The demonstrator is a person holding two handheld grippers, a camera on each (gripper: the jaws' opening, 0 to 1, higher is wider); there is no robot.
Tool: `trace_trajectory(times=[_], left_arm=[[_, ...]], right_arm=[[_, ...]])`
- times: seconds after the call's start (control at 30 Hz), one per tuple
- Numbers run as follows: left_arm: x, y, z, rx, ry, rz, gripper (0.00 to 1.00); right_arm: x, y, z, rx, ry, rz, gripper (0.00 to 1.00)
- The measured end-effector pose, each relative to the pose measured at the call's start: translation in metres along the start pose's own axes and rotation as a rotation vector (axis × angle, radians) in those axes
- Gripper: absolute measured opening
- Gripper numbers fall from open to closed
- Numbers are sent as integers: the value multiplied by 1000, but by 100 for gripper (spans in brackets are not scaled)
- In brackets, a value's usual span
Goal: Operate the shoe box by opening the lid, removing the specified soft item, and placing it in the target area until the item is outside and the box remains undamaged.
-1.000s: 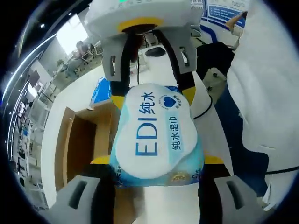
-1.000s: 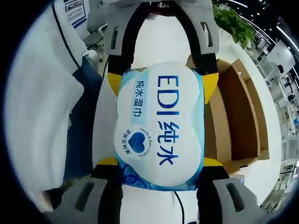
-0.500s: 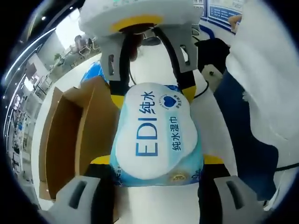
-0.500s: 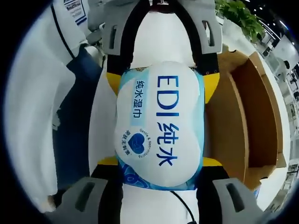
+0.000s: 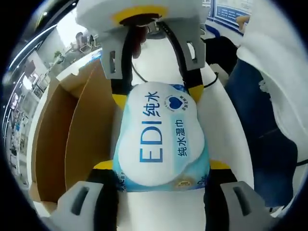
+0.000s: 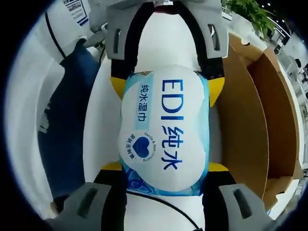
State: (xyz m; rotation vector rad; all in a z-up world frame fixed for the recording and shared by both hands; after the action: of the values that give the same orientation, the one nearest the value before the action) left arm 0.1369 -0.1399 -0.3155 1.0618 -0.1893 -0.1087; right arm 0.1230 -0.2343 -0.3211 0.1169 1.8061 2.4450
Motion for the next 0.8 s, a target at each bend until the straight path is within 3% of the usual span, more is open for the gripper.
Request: trace_trajectory(times=[0.8], left_arm=[[2, -8, -10, 35, 36, -25, 73]], right_arm=[[-6, -2, 5, -13, -4, 48, 62]])
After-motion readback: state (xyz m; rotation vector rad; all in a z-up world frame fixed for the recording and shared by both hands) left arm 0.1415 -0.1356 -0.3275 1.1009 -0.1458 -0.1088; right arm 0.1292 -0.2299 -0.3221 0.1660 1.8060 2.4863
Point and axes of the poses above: the point that each gripper's makers call its tool centre point, and the gripper's own axes: y roughly backward along the fingers, x roughly to its left, z roughly out of its top, the point moved 4 cm from there along y, roughly backward along the fingers, and after that the axes turned 2 degrees about -y, right-handed, at the moved point
